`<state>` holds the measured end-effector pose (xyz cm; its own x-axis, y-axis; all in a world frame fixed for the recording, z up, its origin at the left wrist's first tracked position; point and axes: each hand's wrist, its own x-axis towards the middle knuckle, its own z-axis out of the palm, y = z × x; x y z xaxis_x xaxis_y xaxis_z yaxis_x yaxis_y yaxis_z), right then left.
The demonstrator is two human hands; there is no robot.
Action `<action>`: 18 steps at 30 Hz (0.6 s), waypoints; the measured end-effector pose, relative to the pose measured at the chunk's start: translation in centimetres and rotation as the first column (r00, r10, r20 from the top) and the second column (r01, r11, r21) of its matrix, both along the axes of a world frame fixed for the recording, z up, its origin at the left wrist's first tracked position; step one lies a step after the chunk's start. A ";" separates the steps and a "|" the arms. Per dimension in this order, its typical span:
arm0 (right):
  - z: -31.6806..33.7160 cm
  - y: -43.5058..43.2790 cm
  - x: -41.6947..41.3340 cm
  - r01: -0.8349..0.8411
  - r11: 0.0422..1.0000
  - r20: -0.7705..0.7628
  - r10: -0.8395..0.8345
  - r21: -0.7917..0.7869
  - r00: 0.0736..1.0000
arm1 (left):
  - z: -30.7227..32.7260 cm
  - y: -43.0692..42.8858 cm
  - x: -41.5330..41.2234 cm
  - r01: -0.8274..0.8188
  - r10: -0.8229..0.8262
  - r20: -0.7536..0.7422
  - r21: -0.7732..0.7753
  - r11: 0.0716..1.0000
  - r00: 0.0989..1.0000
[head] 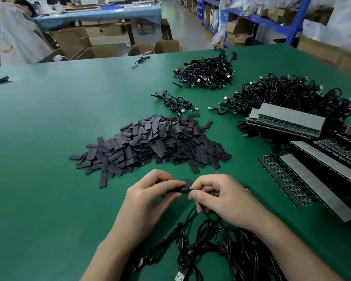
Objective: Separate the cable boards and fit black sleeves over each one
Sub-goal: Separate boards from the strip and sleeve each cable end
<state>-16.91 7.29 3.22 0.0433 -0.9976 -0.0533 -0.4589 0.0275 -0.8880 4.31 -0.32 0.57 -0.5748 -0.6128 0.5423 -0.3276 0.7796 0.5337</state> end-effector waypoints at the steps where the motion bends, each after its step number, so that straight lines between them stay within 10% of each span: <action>1: 0.0 0.0 0.0 -0.007 1.000 0.007 0.007 -0.003 1.000 | 0.0 0.0 0.0 -0.001 0.001 0.001 -0.006 1.000 1.000; 18: -1.1 0.0 0.1 -0.022 0.998 -0.108 0.016 -0.052 0.994 | 0.0 0.1 0.1 0.036 -0.039 0.036 0.080 0.996 0.999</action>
